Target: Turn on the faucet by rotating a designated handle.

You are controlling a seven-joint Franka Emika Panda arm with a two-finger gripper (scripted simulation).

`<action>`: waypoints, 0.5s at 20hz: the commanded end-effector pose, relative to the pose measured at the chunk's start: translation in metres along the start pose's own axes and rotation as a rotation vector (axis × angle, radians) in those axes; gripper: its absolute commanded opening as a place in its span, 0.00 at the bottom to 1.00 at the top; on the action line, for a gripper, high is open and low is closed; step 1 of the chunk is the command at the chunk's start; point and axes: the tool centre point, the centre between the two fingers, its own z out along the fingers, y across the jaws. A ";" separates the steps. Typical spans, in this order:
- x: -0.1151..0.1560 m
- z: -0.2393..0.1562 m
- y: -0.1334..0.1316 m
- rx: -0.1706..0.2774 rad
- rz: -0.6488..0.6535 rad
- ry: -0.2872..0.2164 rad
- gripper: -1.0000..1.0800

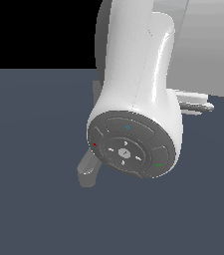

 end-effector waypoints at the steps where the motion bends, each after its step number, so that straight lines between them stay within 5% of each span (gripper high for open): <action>1: 0.007 -0.002 0.023 -0.144 -0.061 -0.004 0.00; 10: 0.029 0.000 0.014 -0.143 -0.060 -0.005 0.00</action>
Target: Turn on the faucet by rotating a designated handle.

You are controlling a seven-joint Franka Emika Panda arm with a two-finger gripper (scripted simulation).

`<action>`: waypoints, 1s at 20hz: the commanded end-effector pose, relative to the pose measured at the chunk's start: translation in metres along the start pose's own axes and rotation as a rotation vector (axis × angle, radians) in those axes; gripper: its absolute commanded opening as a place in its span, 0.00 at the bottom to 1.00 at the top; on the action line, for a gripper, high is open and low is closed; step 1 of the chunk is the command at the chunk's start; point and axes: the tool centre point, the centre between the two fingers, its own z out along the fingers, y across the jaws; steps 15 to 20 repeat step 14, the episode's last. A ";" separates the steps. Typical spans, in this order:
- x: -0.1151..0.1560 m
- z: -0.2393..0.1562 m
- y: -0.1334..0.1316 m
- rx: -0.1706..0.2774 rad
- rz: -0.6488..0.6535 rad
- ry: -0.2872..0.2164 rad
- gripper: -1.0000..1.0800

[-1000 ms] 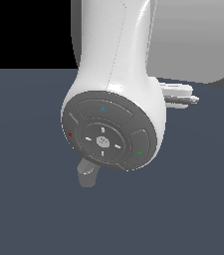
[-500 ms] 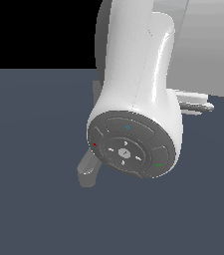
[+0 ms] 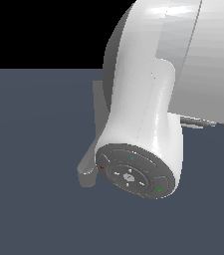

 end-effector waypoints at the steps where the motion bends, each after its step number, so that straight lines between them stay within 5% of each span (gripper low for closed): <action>1: 0.007 -0.002 0.027 -0.174 -0.059 -0.006 0.00; 20: 0.038 0.001 0.015 -0.172 -0.059 -0.009 0.00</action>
